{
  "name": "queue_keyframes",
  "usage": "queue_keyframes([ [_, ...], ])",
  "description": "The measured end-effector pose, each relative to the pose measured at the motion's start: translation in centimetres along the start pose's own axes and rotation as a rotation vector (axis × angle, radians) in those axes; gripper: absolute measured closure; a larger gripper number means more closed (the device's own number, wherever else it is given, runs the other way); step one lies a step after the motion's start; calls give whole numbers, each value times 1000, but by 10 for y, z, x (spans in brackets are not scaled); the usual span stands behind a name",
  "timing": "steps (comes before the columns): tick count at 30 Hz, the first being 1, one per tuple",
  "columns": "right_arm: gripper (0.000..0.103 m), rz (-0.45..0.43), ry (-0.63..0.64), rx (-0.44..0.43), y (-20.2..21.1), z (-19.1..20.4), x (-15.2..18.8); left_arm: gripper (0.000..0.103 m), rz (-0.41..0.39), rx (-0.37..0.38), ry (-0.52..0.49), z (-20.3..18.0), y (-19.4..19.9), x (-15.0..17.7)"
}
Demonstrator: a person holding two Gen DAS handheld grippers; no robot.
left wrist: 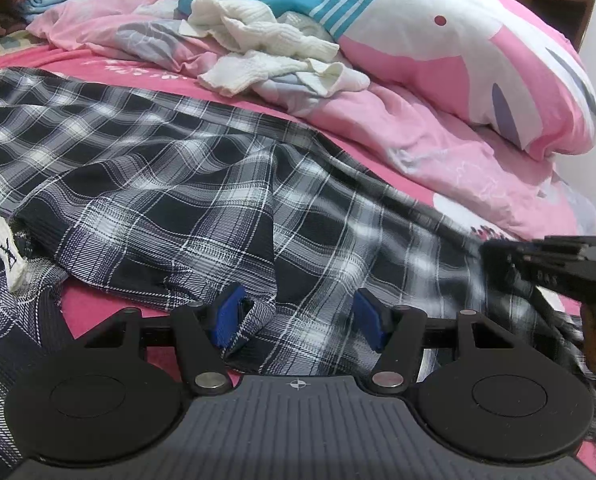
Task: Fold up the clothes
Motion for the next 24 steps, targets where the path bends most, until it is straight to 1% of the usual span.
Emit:
queue_keyframes([
  [1,100,-7,-8,24,-3,-4,-2,43,0,1,3,0,0,0],
  [5,100,-6,-48,111,-16,-25,-6,43,-1,3,7,1,0,0],
  [10,100,-5,-48,162,-31,-35,-6,43,-2,1,6,1,0,0],
  [19,100,1,-62,217,-51,-46,-17,43,-4,-13,-2,2,-1,0],
  [21,99,3,-65,229,-55,-49,-19,43,-4,-12,-2,2,-1,0],
  [22,97,3,-67,235,-58,-50,-20,43,-4,-11,0,2,-1,0],
  [23,90,4,-68,241,-60,-51,-21,43,-4,-9,1,3,0,0],
  [24,88,8,-104,242,-55,-58,-16,43,-3,-8,3,3,0,0],
])
Point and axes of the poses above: each gripper's, at about its wrist camera, not at the fingertips, and y roughly against the way its jaws point, z to its left, x to its underside, the point moved 7 cm from there along -y, roughly the way its jaws point, and after that the axes turned 9 degrees about -y, right-handed, at the moved point
